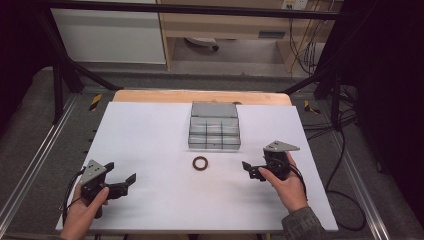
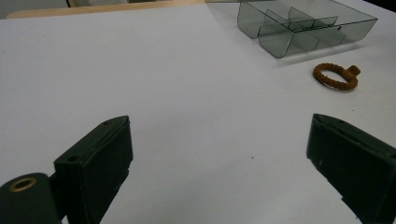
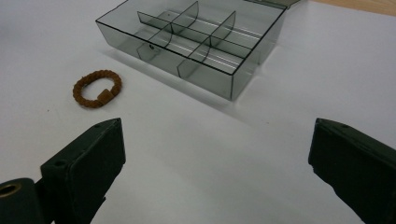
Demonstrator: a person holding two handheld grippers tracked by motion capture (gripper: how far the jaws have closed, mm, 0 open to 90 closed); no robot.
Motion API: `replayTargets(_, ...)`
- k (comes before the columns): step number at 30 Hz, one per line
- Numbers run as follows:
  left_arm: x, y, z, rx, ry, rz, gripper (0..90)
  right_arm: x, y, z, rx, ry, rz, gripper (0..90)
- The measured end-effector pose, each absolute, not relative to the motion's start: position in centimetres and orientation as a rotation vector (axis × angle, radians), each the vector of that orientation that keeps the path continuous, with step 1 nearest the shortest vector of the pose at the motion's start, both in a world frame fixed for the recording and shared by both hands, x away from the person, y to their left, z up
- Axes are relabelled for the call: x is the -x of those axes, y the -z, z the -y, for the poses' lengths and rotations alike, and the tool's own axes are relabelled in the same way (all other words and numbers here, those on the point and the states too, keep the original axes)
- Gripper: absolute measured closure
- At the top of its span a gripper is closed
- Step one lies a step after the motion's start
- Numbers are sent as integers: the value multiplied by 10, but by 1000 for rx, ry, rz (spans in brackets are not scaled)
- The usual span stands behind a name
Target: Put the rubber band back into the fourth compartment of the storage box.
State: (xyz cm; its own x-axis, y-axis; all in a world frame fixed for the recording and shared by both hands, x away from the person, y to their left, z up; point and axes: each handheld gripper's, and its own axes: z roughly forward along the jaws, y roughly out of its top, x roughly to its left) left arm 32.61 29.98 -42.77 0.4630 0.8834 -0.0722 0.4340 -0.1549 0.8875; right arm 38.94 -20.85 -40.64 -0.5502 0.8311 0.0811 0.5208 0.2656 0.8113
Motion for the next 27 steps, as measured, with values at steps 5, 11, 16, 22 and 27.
replayTargets(5,-326,428,-300,-1770,-595,-1133,68,-395,404,194,-1224,-1191,-2210,50)
replayTargets(11,-326,427,-300,-1773,-606,-1132,68,-401,405,175,-1202,-1192,-2266,50)
replayTargets(16,-326,428,-300,-1779,-600,-1131,68,-404,405,161,-1169,-1179,-2282,55)
replayTargets(22,-326,427,-299,-1783,-596,-1125,68,-409,403,145,-1138,-1157,-2307,57)
replayTargets(27,-326,428,-298,-1786,-596,-1124,68,-414,403,129,-1124,-1133,-2331,64)
